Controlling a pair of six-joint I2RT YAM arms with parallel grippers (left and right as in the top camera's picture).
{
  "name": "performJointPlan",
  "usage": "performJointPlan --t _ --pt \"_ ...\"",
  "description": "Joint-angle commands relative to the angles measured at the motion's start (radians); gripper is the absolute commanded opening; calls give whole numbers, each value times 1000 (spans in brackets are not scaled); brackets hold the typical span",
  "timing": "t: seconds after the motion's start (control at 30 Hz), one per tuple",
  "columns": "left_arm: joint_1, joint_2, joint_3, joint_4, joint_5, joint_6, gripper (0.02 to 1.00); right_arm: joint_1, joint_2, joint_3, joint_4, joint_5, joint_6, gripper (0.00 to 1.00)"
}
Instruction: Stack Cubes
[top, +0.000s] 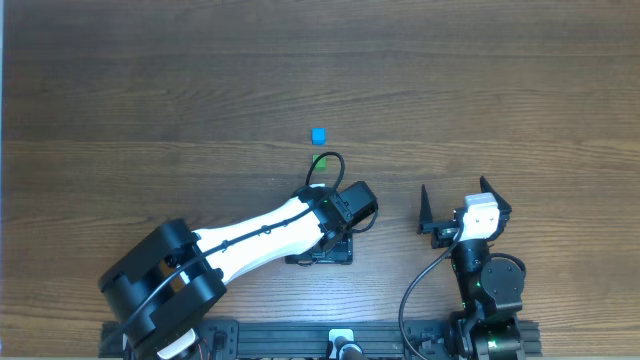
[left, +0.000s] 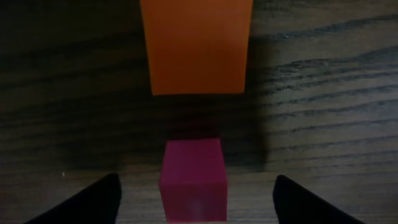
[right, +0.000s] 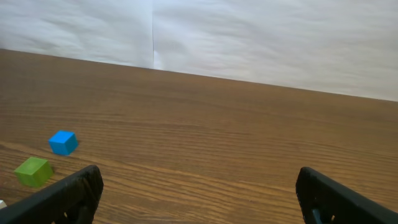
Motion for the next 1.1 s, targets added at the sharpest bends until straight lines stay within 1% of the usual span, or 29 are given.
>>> performJointPlan --t 0.03,0.3,0.43,0.67,1.1 --pt "-8 10 -6 -1 -5 14 744 6 -10 -8 0 6 -1 993" --pt "-8 10 -6 -1 -9 14 599 6 -10 -8 0 6 -1 993" --pt "-8 10 -6 -1 -13 13 485 6 -10 -8 0 6 -1 993" --pt "-8 10 -6 0 -24 10 478 6 -10 -8 0 6 -1 991" --pt "-8 10 -6 0 -39 2 391 6 -10 -8 0 6 -1 993"
